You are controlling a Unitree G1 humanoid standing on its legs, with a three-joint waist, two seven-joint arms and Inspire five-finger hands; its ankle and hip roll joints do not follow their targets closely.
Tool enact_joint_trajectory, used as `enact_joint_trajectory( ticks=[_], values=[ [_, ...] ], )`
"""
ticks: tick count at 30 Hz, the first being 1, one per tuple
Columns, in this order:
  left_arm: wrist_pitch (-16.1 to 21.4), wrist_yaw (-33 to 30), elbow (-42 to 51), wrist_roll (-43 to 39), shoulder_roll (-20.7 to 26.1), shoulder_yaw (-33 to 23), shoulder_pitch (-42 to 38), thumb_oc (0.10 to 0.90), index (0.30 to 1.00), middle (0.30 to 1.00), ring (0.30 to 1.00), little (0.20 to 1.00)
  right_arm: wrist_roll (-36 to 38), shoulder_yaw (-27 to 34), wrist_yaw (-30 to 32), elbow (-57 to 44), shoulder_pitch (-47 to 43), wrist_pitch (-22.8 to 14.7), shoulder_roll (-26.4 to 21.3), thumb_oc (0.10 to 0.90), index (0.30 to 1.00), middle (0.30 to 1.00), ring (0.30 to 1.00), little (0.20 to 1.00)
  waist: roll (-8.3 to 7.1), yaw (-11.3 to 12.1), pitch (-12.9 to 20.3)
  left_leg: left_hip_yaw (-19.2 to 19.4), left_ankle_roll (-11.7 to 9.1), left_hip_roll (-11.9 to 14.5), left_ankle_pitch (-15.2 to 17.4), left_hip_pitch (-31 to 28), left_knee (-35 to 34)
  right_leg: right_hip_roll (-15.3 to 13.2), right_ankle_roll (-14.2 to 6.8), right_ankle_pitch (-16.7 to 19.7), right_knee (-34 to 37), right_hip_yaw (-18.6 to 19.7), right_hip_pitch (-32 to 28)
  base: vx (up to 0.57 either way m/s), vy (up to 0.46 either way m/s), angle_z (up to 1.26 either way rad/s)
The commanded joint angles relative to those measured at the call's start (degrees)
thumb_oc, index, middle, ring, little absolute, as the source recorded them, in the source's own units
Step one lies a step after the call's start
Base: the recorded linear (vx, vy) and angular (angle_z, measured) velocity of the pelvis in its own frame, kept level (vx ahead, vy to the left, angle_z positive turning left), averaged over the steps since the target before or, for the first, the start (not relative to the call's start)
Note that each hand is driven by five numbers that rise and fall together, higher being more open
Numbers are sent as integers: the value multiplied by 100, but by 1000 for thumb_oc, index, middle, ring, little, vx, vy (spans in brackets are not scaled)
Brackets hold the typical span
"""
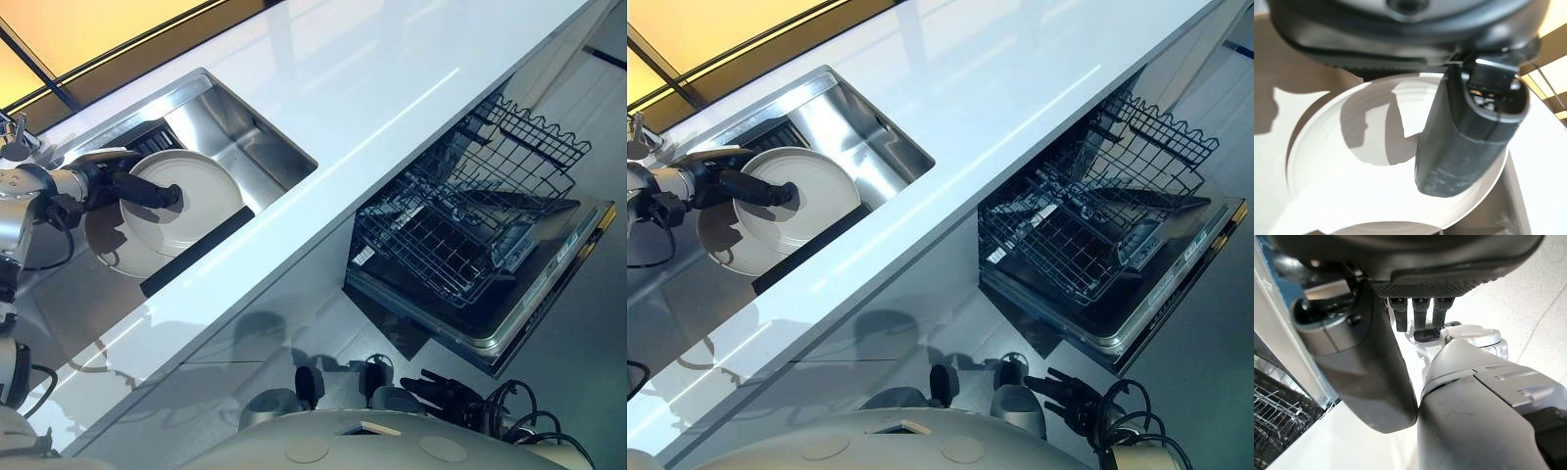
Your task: Pick up plates and place into dishwasher.
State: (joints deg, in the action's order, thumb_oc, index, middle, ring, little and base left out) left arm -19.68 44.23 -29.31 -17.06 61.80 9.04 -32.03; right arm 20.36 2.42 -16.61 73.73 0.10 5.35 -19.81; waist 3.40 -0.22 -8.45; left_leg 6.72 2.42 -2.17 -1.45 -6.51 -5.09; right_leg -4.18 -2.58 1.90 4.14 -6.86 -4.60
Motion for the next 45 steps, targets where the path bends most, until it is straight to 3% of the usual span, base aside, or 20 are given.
enact_joint_trajectory(
  ticks=[1,5,9,15,21,23,30,33,37,40,45],
  values=[
    [643,-225,651,-350,210,-203,-158,100,300,300,300,200,241,88,-41,165,98,-96,-199,800,900,900,900,900,238,-54,344,-61,116,-302,834,40,409,249,-332,-674,-647,84,277,-15,-43,5],
    [1004,-913,820,-464,146,-361,-111,100,300,300,300,200,581,113,-111,64,121,-287,-159,800,900,900,900,900,227,-65,380,-76,89,-281,808,-10,336,287,-306,-681,-576,84,211,-14,-50,7],
    [1353,-2108,1014,-511,50,-731,-81,100,300,300,300,200,628,-62,-440,-464,192,-833,-95,800,900,900,900,900,181,-95,416,-65,63,-239,783,-48,276,311,-276,-690,-509,80,155,-17,-61,1],
    [2397,-3526,530,-490,115,-1296,-342,100,300,300,300,200,2250,-305,-1426,-2051,502,-514,215,800,900,900,900,900,117,-226,511,-6,0,-181,741,-82,196,359,-222,-723,-414,36,93,-31,-71,-2],
    [3212,-4640,403,-476,137,-1272,-459,100,300,300,300,200,3788,-350,-1997,-3003,642,691,480,800,900,900,900,900,104,-302,584,54,-81,-111,639,-126,56,400,-181,-709,-272,-27,0,-31,-55,-3],
    [3390,-5041,594,-343,79,-1288,-355,100,300,300,300,200,3902,-505,-1949,-3420,718,899,586,800,900,900,900,900,98,-311,590,54,-95,-97,625,-128,58,400,-164,-725,-276,-60,-16,-25,-47,1],
    [3530,-5864,1586,84,-312,-1446,204,100,300,300,300,200,4075,-1072,-2157,-4802,1048,902,743,800,900,900,900,900,7,-343,573,28,-92,-52,607,-151,65,403,-104,-792,-319,-130,-56,-25,-54,3],
    [3755,-6254,1889,308,-534,-1523,490,100,300,300,300,200,4157,-1214,-2074,-5305,1105,587,690,800,900,900,900,900,-23,-362,571,12,-96,-36,591,-150,73,405,-87,-815,-357,-147,-53,-25,-48,-1],
    [4111,-6695,2325,541,-943,-1677,903,100,300,300,300,200,3824,-1098,-1580,-6083,1048,-422,555,800,900,900,900,900,-65,-391,573,4,-103,-13,566,-143,85,408,-63,-832,-398,-142,-45,-10,-20,0],
    [4274,-6820,2690,863,-1310,-1805,1262,100,300,300,300,200,3051,-794,-1038,-6812,920,-1017,452,800,900,900,900,900,-71,-433,559,7,-94,4,565,-143,96,416,-45,-848,-458,-120,-16,0,0,0],
    [4497,-6795,3032,1159,-1786,-1977,1713,100,300,300,300,200,1971,-66,-213,-7658,618,-1676,273,800,900,900,900,900,-59,-487,543,35,-63,13,584,-159,110,430,-27,-875,-544,-68,9,-3,12,-4]
  ],
)
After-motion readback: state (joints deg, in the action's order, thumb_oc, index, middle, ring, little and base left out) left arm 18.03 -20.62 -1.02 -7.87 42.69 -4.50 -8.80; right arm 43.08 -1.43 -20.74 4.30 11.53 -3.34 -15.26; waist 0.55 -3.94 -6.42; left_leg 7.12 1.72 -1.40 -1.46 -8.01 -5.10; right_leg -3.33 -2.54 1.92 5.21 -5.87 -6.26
